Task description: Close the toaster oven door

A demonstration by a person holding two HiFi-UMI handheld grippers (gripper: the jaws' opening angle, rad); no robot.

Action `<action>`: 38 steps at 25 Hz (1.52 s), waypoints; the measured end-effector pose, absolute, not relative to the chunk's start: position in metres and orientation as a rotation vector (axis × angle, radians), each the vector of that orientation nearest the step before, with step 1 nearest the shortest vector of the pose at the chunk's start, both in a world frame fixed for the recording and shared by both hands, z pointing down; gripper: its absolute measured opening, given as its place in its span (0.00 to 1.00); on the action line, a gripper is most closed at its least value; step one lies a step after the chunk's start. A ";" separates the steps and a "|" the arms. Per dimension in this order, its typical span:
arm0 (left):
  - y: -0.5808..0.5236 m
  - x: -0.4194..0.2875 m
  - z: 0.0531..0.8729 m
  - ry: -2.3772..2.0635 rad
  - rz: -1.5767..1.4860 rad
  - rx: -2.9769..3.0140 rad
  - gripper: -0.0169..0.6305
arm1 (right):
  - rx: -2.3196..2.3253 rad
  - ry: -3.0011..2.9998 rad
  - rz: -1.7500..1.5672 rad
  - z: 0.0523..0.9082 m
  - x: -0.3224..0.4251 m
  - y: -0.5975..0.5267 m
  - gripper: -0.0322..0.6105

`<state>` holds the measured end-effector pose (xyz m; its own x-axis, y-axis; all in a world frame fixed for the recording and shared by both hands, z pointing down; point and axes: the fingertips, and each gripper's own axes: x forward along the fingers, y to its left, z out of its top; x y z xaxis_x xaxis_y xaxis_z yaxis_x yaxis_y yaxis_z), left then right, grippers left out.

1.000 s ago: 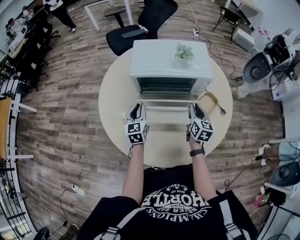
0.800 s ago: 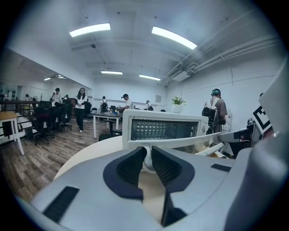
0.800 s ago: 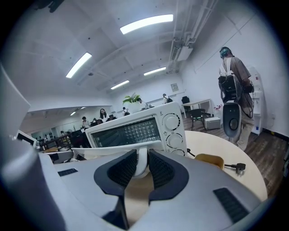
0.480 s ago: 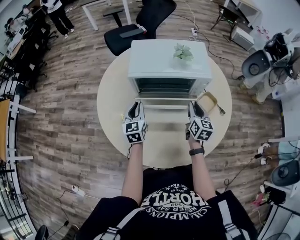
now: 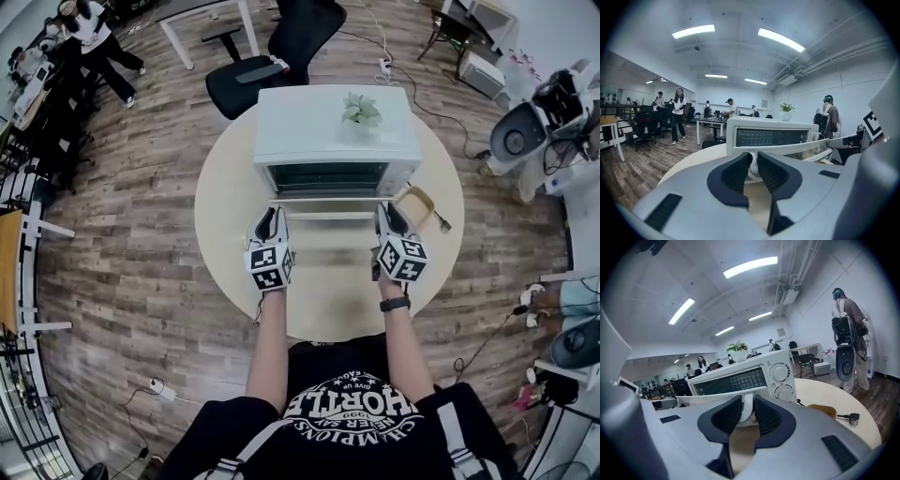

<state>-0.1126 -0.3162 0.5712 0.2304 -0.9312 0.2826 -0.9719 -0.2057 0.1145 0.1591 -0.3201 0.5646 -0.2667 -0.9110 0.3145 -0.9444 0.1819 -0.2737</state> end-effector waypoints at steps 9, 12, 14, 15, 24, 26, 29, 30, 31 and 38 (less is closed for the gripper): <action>-0.328 -0.113 0.568 -1.788 0.210 2.241 0.15 | 1.853 -2.364 0.643 0.561 0.159 -0.332 0.20; -0.331 -0.113 0.564 -1.791 0.208 2.244 0.15 | 1.854 -2.368 0.636 0.557 0.158 -0.335 0.20; -0.332 -0.113 0.563 -1.791 0.207 2.244 0.15 | 1.854 -2.368 0.634 0.556 0.159 -0.337 0.20; -0.334 -0.113 0.563 -1.791 0.206 2.245 0.15 | 1.854 -2.369 0.633 0.556 0.159 -0.338 0.20; -0.339 -0.113 0.560 -1.794 0.198 2.242 0.15 | 1.858 -2.380 0.631 0.553 0.159 -0.343 0.20; -0.341 -0.113 0.560 -1.792 0.198 2.244 0.15 | 1.861 -2.381 0.633 0.553 0.160 -0.345 0.20; -0.342 -0.113 0.559 -1.797 0.195 2.244 0.15 | 1.863 -2.385 0.636 0.552 0.159 -0.346 0.20; -0.342 -0.113 0.558 -1.799 0.193 2.243 0.15 | 1.863 -2.388 0.637 0.551 0.159 -0.347 0.20; -0.343 -0.113 0.558 -1.800 0.192 2.243 0.15 | 1.863 -2.390 0.638 0.551 0.159 -0.347 0.20; -0.350 -0.113 0.553 -1.805 0.189 2.243 0.15 | 1.871 -2.396 0.636 0.546 0.159 -0.355 0.20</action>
<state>-0.1132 -0.3504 0.5533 0.2219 -0.9402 0.2586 -0.9733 -0.1977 0.1164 0.1591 -0.3546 0.5459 -0.2740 -0.9218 0.2742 -0.9364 0.1908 -0.2944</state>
